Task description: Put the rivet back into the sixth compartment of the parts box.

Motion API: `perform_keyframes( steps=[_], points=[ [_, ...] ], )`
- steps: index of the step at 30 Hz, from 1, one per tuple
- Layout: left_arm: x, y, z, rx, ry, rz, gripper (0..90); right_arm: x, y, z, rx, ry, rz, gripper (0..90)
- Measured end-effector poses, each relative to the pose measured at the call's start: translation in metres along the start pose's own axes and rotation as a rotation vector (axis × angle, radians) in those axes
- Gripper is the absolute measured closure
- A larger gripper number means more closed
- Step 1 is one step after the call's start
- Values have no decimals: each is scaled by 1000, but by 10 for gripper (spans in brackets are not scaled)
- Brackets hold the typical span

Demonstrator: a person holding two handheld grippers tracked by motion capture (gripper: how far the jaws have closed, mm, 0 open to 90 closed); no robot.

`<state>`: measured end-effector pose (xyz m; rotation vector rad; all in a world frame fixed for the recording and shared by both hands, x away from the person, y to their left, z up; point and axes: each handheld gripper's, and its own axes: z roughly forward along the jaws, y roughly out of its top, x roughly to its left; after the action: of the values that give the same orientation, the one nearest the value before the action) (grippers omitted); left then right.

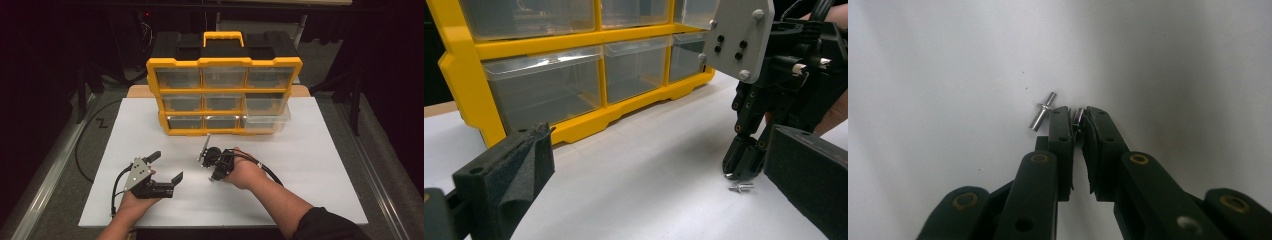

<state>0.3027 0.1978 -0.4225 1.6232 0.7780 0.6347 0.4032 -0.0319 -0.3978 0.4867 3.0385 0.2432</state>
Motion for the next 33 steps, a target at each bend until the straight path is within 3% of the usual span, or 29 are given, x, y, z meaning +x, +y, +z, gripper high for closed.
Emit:
perform_keyframes(
  steps=[10, 33],
  points=[
    [-1, 0, 0, -1, -1, -1, 7, -1, -8, -11, -7, -5, 2, 849],
    [0, 0, 1, -1, 3, -2, 7, -9, -49, -32, 22, -40, 53, 848]
  ],
)
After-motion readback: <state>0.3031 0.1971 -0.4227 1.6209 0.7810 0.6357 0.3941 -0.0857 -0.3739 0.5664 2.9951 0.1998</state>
